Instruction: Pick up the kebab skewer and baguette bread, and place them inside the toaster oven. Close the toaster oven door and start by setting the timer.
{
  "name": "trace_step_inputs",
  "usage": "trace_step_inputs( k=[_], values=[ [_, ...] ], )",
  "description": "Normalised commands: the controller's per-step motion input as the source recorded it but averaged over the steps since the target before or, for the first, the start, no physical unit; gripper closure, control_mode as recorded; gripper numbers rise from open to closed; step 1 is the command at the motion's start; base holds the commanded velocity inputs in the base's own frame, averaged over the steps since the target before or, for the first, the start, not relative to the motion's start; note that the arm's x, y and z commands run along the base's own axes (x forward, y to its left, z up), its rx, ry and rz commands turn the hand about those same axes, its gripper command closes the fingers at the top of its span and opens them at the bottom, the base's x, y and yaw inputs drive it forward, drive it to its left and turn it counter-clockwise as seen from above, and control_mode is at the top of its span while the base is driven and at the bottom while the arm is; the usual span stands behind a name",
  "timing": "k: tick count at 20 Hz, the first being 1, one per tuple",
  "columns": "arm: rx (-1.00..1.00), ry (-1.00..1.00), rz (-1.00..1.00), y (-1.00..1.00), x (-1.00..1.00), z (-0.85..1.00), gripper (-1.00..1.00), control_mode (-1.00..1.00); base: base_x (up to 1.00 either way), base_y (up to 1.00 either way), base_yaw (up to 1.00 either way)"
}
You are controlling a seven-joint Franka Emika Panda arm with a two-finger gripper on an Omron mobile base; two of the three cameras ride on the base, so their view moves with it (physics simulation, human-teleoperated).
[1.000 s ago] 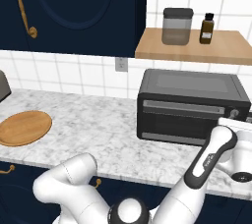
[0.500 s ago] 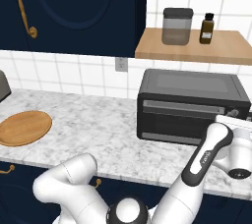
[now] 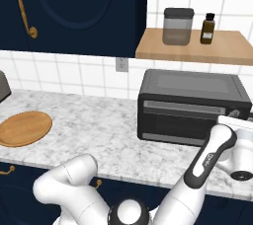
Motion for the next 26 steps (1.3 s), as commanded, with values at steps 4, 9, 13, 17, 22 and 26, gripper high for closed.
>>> trace_step_inputs(
  k=[4, 9, 13, 17, 22, 26],
  values=[
    [0.00, -0.02, 0.00, 0.03, 0.00, 0.00, -1.00, -1.00, 0.00, 0.00, 0.00],
    [0.00, -0.01, 0.00, 0.09, 0.04, -0.02, -1.00, -1.00, 0.00, 0.00, 0.00],
    [0.00, -0.01, 0.00, 0.02, 0.17, -0.01, -1.00, -1.00, 0.00, 0.00, 0.00],
    [0.00, -0.02, 0.00, -0.01, 0.17, 0.00, -1.00, -1.00, 0.00, 0.00, 0.00],
    [0.00, -0.02, 0.00, -0.01, 0.14, 0.00, -1.00, -1.00, 0.00, 0.00, 0.00],
    [0.00, -0.04, -0.01, 0.00, 0.03, 0.00, 1.00, -1.00, 0.00, 0.00, 0.00]
  ],
)
